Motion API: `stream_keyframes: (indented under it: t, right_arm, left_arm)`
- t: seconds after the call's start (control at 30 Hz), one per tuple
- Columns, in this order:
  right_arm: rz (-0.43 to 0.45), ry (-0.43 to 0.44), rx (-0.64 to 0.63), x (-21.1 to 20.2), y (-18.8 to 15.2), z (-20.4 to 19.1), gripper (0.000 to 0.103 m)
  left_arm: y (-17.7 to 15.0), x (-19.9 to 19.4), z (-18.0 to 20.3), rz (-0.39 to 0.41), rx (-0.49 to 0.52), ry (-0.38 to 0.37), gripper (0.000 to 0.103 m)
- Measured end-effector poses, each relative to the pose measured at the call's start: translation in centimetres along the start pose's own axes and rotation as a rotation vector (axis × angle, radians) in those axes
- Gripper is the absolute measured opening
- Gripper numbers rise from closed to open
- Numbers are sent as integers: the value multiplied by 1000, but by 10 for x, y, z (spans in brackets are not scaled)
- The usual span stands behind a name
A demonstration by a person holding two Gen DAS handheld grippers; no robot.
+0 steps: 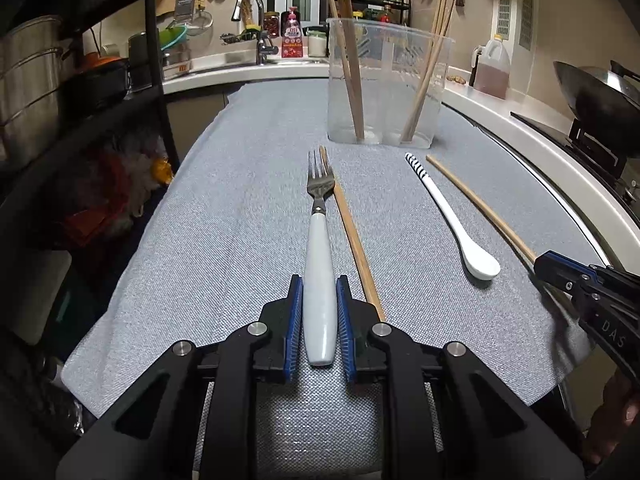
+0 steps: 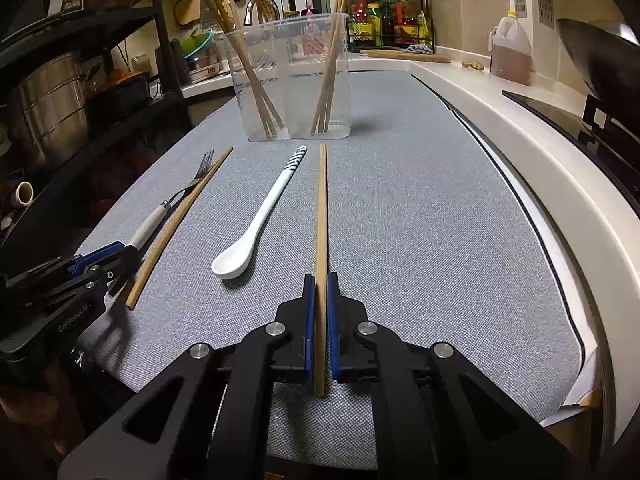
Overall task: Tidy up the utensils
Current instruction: 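Lift the fork with the left tool toward the container while the right tool carries its chopstick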
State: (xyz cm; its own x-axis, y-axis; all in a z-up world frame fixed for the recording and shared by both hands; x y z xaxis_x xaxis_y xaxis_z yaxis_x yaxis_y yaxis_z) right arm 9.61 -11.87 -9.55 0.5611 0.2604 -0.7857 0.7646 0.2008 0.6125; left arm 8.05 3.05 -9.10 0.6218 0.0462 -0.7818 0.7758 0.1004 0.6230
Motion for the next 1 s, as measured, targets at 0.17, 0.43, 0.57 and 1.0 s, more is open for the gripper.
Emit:
stream_keyframes:
  t: [0.17, 0.43, 0.57, 1.0]
  right_arm:
    - [41, -11, -12, -21, 11, -3, 6]
    - [94, -13, -27, -52, 29, -7, 6]
    - [131, -12, -34, -72, 38, -8, 6]
    - [220, 4, -50, -112, 82, -13, 6]
  left_arm:
    - [7, -14, -3, 52, 1, 10, 17]
    - [21, -42, 0, 137, 11, 1, 17]
    - [32, -57, 2, 174, 11, -14, 17]
    - [74, -94, 4, 262, 17, -37, 17]
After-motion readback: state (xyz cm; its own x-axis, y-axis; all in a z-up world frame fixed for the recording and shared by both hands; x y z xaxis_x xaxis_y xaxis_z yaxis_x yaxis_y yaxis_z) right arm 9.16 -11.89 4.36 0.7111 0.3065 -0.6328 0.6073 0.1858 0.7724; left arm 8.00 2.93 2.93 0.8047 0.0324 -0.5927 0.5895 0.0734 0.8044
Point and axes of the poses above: each gripper's, at about its wrist camera, not at the fingertips, and x roughly the way its jaws point, z to its right, y to its top, the point moved 10 cm from there along x, roughly the way its jaws point, and after that the axes turned 12 degrees about -z, right-handed, at the moved point
